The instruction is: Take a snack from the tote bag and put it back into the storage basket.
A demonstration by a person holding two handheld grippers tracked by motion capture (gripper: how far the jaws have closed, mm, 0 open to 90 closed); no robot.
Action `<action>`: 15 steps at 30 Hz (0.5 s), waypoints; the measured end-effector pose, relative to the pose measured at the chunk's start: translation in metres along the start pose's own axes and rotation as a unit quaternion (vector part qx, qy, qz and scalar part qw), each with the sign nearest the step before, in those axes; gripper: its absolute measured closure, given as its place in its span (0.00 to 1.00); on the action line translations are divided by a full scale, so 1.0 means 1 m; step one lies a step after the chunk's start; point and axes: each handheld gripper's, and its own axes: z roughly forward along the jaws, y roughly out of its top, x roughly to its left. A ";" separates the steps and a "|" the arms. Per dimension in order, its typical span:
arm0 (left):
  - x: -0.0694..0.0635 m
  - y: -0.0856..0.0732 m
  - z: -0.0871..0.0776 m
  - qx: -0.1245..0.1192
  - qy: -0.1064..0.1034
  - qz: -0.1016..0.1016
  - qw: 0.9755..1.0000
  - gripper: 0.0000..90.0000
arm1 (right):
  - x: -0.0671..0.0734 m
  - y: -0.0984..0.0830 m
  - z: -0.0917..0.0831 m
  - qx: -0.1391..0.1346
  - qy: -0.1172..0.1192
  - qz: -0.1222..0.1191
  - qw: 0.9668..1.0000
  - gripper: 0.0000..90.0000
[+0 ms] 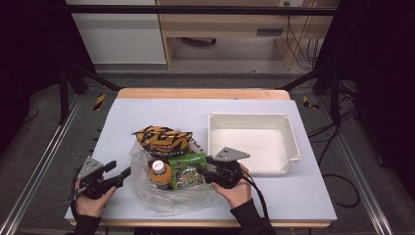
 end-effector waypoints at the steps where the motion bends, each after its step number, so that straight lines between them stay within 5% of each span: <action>1: 0.000 0.000 0.001 0.003 0.000 0.000 1.000 0.37 | 0.000 -0.001 0.001 0.005 0.006 0.003 1.000 0.61; 10: 0.000 0.000 0.001 0.006 -0.004 0.002 1.000 0.37 | 0.000 -0.003 0.018 0.026 0.008 0.018 0.999 0.63; 15: 0.000 0.000 0.001 0.005 -0.003 0.003 1.000 0.37 | -0.003 -0.001 0.013 0.019 0.018 0.030 0.999 0.80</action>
